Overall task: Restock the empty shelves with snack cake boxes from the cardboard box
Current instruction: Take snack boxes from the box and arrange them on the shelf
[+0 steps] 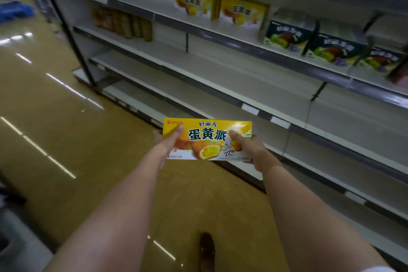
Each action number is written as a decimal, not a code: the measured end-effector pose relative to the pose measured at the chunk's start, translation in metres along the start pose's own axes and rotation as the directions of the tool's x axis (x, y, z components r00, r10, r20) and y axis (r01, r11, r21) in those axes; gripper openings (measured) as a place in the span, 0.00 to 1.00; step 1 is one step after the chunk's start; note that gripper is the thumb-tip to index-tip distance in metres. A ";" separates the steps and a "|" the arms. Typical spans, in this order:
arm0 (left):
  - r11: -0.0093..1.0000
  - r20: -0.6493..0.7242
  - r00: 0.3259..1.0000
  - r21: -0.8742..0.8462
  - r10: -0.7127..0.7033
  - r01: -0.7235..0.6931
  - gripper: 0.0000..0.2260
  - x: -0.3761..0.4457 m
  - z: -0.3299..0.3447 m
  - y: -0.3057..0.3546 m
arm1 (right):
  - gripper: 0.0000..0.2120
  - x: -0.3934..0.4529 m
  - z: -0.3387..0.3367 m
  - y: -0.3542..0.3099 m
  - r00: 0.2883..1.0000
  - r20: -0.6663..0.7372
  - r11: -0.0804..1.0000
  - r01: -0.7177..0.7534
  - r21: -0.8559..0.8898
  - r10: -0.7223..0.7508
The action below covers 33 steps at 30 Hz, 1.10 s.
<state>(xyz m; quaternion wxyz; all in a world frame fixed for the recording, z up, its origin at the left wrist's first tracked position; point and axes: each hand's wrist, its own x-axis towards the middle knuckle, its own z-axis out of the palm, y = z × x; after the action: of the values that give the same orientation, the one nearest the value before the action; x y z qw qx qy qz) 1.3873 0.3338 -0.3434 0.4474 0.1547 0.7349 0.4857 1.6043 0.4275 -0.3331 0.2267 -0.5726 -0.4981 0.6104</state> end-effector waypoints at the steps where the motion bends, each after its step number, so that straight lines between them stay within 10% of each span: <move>1: 1.000 -0.021 1.000 0.003 0.014 -0.014 0.45 0.004 -0.007 0.004 | 0.23 0.008 0.010 -0.005 1.000 0.004 1.000 0.003 -0.008 -0.003; 10: 0.990 -0.038 0.994 -0.098 0.103 -0.106 0.37 0.078 -0.045 0.055 | 0.09 0.086 0.064 -0.076 0.993 0.053 0.993 0.106 -0.049 -0.103; 15: 0.977 -0.065 0.977 -0.048 0.203 -0.206 0.27 0.117 -0.046 0.106 | 0.38 0.141 0.076 -0.126 0.993 0.037 0.990 0.111 -0.086 -0.109; 21: 0.954 -0.106 0.954 -0.081 0.280 -0.288 0.23 0.158 -0.048 0.144 | 0.32 0.180 0.092 -0.170 0.984 0.060 0.984 0.173 -0.053 -0.169; 25: 0.946 -0.144 0.941 -0.067 0.306 -0.318 0.20 0.189 -0.051 0.166 | 0.49 0.207 0.100 -0.187 0.973 0.061 0.971 0.227 -0.075 -0.222; 33: 0.925 -0.047 0.923 0.001 0.381 -0.381 0.21 0.255 -0.035 0.243 | 0.32 0.237 0.100 -0.245 0.950 -0.141 0.959 0.282 0.011 -0.277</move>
<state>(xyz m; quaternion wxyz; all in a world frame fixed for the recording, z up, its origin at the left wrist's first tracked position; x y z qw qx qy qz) 1.1677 0.5989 -0.2610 0.3281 0.2814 0.6990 0.5697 1.3828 0.6921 -0.2475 0.3536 -0.5334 -0.5478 0.5389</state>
